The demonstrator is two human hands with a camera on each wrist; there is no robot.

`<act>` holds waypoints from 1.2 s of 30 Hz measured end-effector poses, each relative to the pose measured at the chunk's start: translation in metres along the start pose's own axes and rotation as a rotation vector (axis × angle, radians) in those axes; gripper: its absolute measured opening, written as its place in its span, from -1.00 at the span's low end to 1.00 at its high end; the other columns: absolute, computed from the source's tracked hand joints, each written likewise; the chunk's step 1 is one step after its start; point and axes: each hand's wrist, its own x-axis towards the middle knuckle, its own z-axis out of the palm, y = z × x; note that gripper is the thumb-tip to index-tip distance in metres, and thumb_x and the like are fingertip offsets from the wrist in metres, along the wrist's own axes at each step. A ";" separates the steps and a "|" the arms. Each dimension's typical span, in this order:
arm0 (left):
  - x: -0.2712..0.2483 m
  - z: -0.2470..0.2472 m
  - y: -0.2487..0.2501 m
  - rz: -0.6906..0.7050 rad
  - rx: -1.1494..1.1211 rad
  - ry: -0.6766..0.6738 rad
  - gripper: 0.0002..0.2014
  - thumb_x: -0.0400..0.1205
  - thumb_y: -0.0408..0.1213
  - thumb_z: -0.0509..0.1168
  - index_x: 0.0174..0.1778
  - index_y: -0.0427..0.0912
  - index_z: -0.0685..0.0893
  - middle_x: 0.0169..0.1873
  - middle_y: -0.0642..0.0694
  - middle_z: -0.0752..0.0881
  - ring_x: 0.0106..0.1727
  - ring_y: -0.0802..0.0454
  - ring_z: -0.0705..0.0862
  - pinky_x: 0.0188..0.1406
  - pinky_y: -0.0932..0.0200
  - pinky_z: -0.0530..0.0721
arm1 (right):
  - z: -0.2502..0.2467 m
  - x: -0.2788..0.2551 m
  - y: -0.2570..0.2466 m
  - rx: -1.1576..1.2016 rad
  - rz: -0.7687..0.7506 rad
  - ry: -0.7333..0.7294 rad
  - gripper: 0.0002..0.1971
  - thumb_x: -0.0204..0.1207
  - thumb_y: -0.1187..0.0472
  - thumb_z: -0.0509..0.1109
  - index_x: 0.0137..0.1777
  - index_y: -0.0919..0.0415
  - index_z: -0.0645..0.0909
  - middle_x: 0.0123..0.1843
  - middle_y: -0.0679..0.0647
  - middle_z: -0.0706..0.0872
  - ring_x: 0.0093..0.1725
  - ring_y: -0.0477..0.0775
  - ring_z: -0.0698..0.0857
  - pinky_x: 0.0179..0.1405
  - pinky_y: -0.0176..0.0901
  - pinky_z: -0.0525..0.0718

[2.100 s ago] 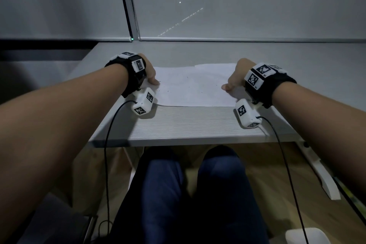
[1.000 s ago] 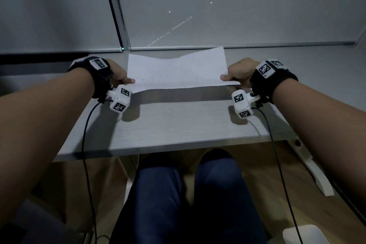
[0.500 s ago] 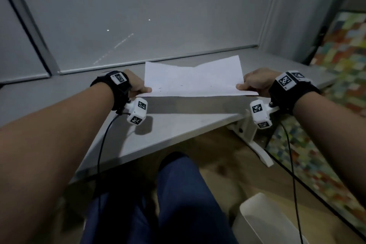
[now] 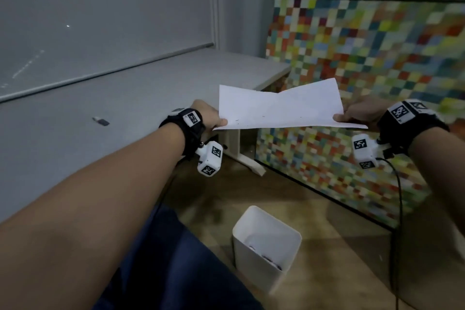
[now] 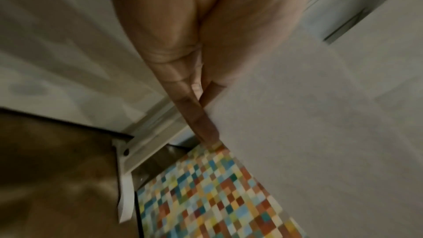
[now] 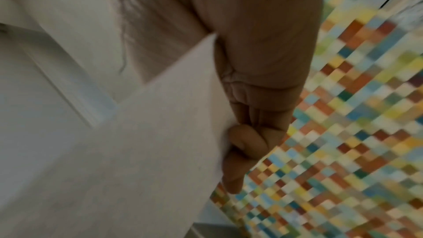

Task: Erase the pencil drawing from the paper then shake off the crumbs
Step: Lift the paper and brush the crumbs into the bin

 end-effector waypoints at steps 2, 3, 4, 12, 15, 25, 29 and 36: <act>-0.003 0.036 0.002 -0.002 -0.023 -0.072 -0.59 0.55 -0.13 0.65 0.21 -0.30 0.84 0.14 -0.07 0.83 0.12 -0.15 0.79 0.18 0.04 0.72 | -0.004 -0.014 0.023 0.043 0.047 -0.006 -0.61 0.57 0.05 0.65 0.28 0.27 0.79 0.44 0.20 0.69 0.38 0.43 0.66 0.47 0.33 0.65; -0.004 0.051 -0.001 -0.002 -0.039 -0.101 -0.60 0.55 -0.15 0.65 0.24 -0.26 0.84 0.16 -0.04 0.81 0.13 -0.11 0.78 0.19 0.06 0.71 | -0.003 -0.019 0.034 0.035 0.087 -0.053 -0.64 0.59 0.08 0.63 0.29 0.25 0.79 0.45 0.18 0.69 0.38 0.41 0.66 0.47 0.32 0.65; -0.005 0.066 -0.009 -0.024 -0.063 -0.126 -0.58 0.55 -0.17 0.66 0.27 -0.28 0.83 0.19 -0.06 0.82 0.15 -0.12 0.79 0.23 0.04 0.73 | 0.003 -0.020 0.049 0.067 0.096 -0.084 -0.68 0.59 0.12 0.63 0.29 0.22 0.80 0.43 0.18 0.70 0.35 0.38 0.67 0.46 0.32 0.67; -0.009 0.098 -0.139 -0.193 -0.148 -0.215 -0.81 0.48 -0.36 0.69 -0.15 -0.01 0.86 0.04 -0.12 0.90 0.12 -0.15 0.86 0.34 -0.13 0.77 | 0.122 -0.052 0.083 0.221 0.065 -0.320 -0.97 0.66 0.31 0.55 -0.02 0.24 0.78 -0.09 0.10 0.74 -0.14 0.14 0.67 0.19 -0.01 0.70; -0.018 0.093 -0.192 -0.301 -0.116 -0.226 -0.78 0.46 -0.32 0.71 -0.02 -0.11 0.89 0.09 -0.13 0.90 0.13 -0.13 0.86 0.35 -0.11 0.76 | 0.187 -0.052 0.092 0.294 0.095 -0.414 -0.73 0.62 0.40 0.55 0.30 0.44 0.75 -0.01 0.29 0.78 -0.12 0.17 0.68 0.30 0.05 0.69; -0.053 0.106 -0.240 -0.490 -0.204 -0.285 -0.65 0.54 -0.44 0.64 0.26 -0.28 0.83 0.11 -0.22 0.88 0.12 -0.20 0.87 0.24 -0.14 0.82 | 0.298 -0.054 0.137 0.461 0.242 -0.655 -0.78 0.70 0.46 0.43 0.30 0.37 0.72 0.24 0.34 0.83 0.11 0.28 0.81 0.11 0.07 0.77; -0.053 0.116 -0.236 -0.525 -0.254 -0.335 -0.66 0.56 -0.57 0.58 0.25 -0.32 0.82 0.05 -0.24 0.90 -0.01 -0.14 0.91 0.06 -0.07 0.89 | 0.315 -0.055 0.162 0.334 0.248 -0.563 -0.82 0.58 0.40 0.58 0.15 0.42 0.81 0.04 0.30 0.87 -0.09 0.22 0.78 -0.06 -0.06 0.74; -0.061 0.136 -0.211 -0.596 -0.092 -0.333 -0.88 0.57 -0.59 0.53 0.00 -0.46 0.82 -0.15 -0.35 0.89 -0.37 -0.13 0.86 -0.42 0.05 0.84 | 0.325 -0.044 0.135 -0.039 0.089 -0.414 -0.59 0.50 0.08 0.66 0.23 0.31 0.71 0.10 0.33 0.80 0.09 0.33 0.78 -0.03 0.15 0.74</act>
